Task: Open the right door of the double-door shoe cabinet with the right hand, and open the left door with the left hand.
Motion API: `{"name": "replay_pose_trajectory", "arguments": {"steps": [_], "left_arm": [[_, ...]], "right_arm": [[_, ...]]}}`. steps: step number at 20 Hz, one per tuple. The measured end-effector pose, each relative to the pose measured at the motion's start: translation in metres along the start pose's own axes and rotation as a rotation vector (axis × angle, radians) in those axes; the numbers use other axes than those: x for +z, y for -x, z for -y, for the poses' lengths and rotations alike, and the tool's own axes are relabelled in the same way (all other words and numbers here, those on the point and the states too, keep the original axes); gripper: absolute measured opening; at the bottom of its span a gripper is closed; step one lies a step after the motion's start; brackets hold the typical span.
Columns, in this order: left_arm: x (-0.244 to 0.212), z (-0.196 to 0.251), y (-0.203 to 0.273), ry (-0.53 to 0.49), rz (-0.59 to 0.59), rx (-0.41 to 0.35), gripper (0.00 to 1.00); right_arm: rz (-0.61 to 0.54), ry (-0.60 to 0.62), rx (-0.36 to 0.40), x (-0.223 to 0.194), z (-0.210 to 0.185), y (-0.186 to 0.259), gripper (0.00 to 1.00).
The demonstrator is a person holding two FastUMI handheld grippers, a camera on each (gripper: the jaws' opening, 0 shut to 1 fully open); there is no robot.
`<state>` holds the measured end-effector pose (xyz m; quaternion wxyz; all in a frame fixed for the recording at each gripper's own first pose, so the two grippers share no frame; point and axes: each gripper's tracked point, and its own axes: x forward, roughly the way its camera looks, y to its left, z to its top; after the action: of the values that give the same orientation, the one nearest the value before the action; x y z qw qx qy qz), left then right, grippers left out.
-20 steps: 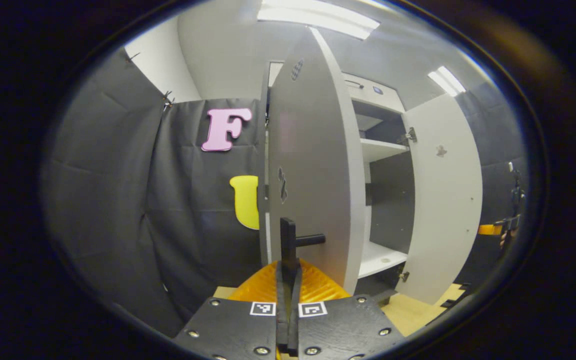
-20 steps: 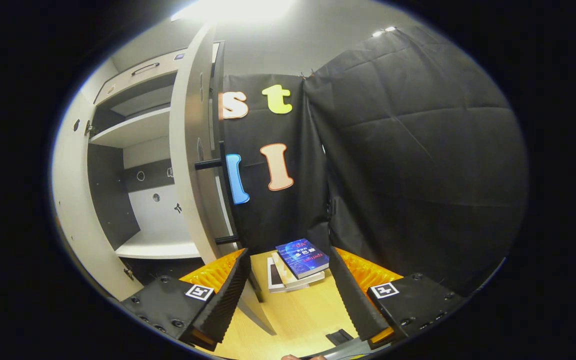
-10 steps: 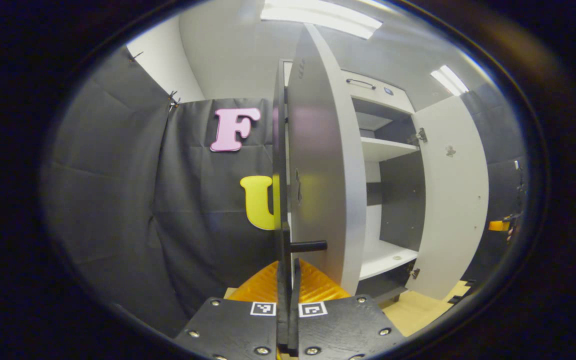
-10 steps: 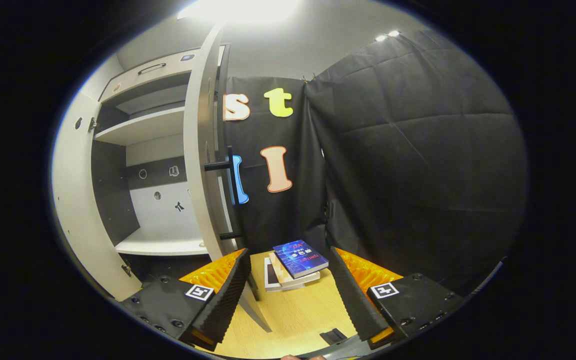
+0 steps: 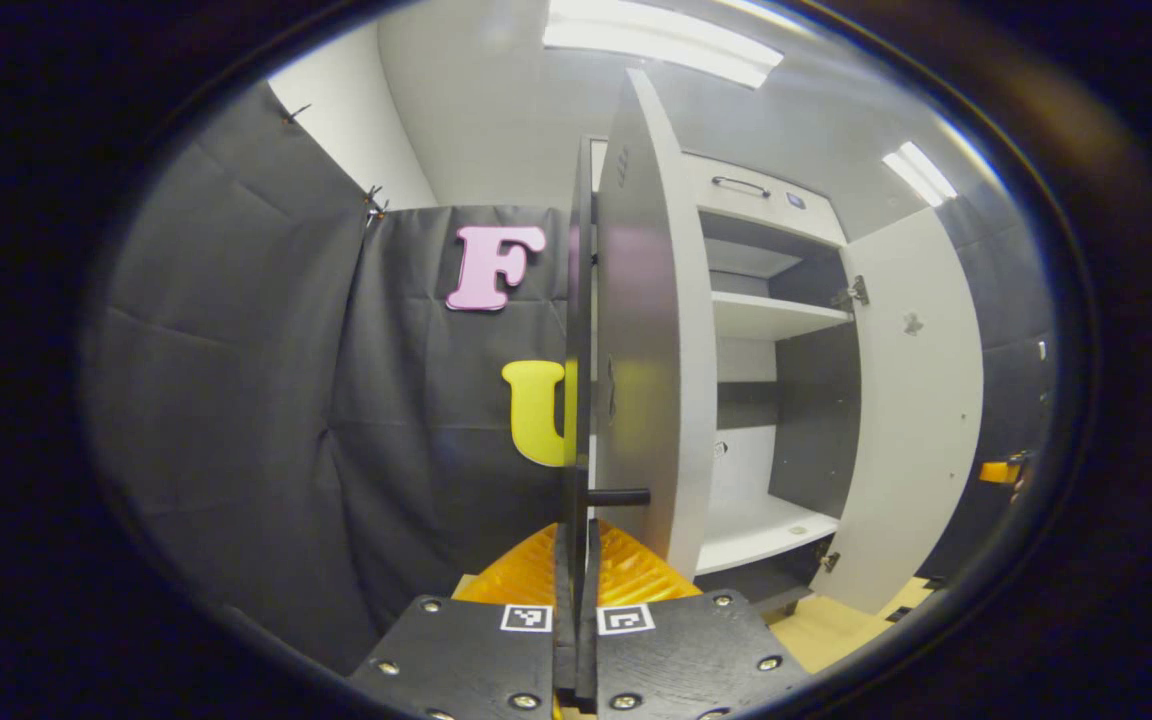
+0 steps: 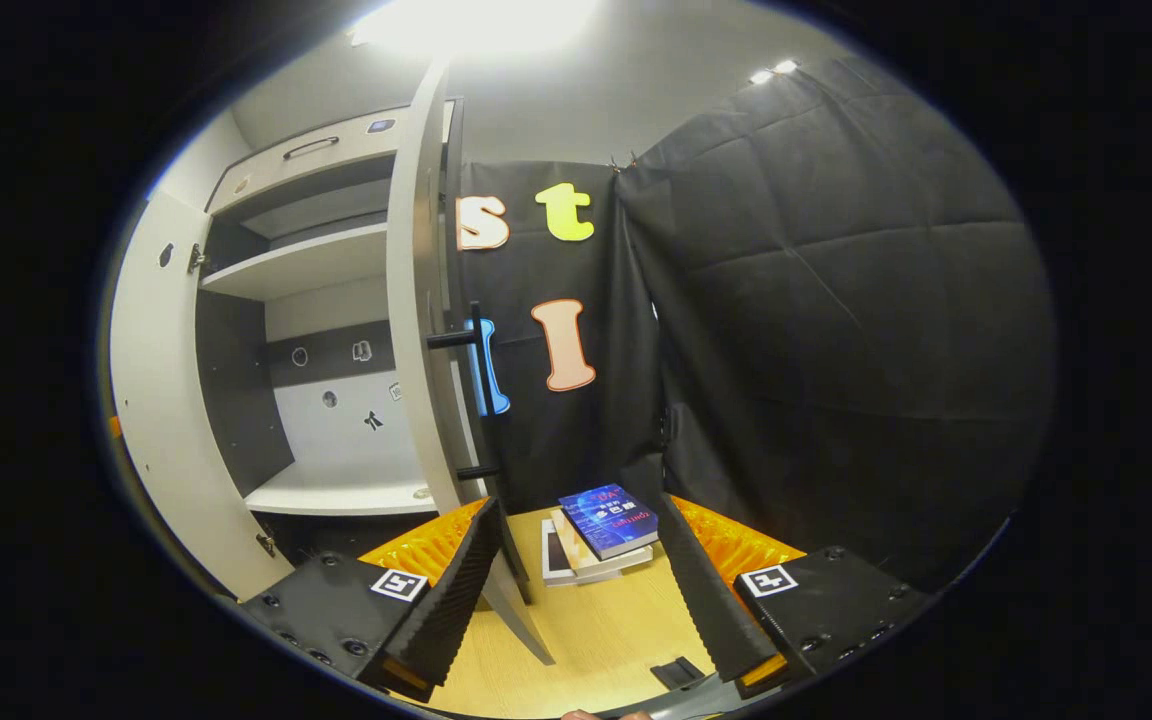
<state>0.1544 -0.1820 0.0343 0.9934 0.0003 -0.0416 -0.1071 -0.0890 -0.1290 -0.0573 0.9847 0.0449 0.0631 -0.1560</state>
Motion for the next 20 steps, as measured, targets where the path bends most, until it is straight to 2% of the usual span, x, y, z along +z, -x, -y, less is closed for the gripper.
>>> {"name": "replay_pose_trajectory", "arguments": {"steps": [5,6,8,11,14,15,17,20], "left_arm": [[0.028,0.015,0.030,-0.012,0.046,0.013,0.01],[0.032,0.020,0.037,-0.021,0.055,0.016,0.02],[0.039,0.031,0.049,-0.040,0.071,0.012,0.02],[0.044,0.043,0.064,-0.096,0.092,0.044,0.01],[0.035,0.064,0.068,-0.102,0.094,0.027,0.01],[0.032,0.067,0.066,-0.097,0.093,0.030,0.09],[0.025,0.070,0.068,-0.073,0.100,0.042,0.10],[-0.004,0.081,0.069,-0.041,0.057,0.034,0.54]], "right_arm": [[0.036,0.024,0.051,0.025,-0.016,0.004,0.92],[0.046,0.020,0.066,0.030,-0.021,0.007,0.98],[0.061,0.022,0.091,0.037,-0.032,0.012,0.98],[0.057,0.025,0.125,0.034,-0.047,0.022,0.98],[0.041,0.019,0.159,0.028,-0.066,0.027,0.98],[0.037,0.016,0.173,0.026,-0.072,0.029,0.98],[0.036,0.020,0.191,0.024,-0.082,0.033,0.98],[0.028,0.028,0.216,0.014,-0.096,0.037,0.98]]}}
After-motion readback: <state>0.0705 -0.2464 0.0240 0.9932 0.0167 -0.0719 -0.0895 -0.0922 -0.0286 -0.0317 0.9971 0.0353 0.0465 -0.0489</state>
